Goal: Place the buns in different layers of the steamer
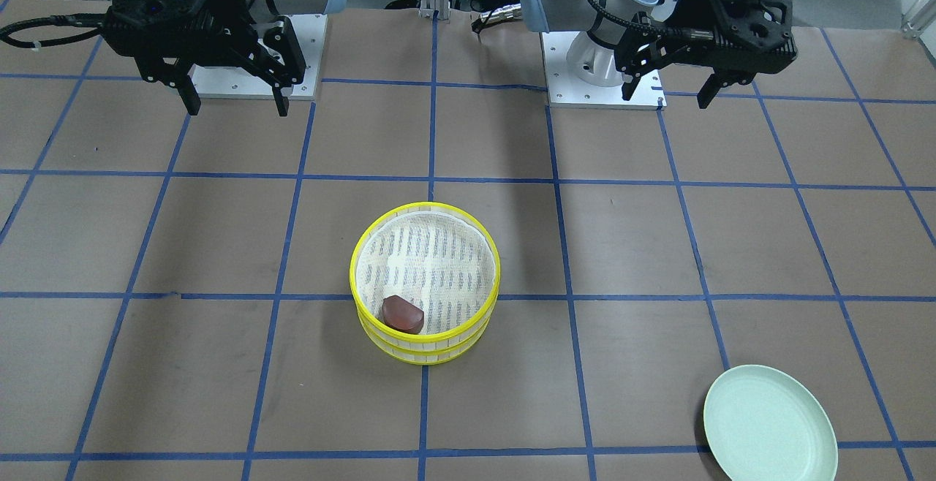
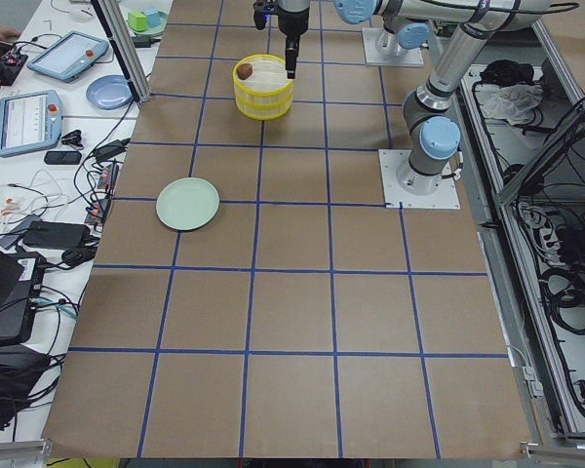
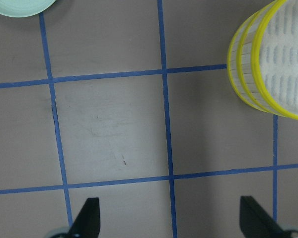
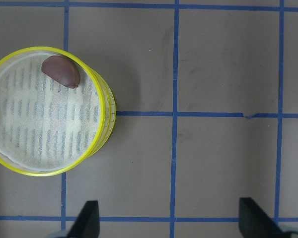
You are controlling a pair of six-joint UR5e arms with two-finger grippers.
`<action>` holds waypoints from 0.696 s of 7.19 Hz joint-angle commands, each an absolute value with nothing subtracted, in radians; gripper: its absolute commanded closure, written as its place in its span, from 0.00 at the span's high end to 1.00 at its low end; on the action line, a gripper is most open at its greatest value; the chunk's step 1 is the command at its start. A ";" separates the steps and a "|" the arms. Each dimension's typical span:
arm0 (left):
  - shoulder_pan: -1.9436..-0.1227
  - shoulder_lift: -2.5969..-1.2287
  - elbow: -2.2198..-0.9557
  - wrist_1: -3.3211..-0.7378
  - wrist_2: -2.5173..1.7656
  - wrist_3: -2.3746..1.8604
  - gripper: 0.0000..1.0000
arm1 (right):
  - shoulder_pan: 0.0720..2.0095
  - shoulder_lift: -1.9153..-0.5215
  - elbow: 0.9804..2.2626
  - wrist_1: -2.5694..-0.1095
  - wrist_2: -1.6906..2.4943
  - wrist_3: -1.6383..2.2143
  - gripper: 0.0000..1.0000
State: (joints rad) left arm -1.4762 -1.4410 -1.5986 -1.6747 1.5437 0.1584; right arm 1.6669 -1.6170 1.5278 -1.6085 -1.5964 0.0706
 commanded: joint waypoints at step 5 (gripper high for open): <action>-1.476 -1.442 -1.615 -1.674 1.542 0.158 1.00 | 1.669 -1.617 1.531 -1.608 -1.589 0.071 1.00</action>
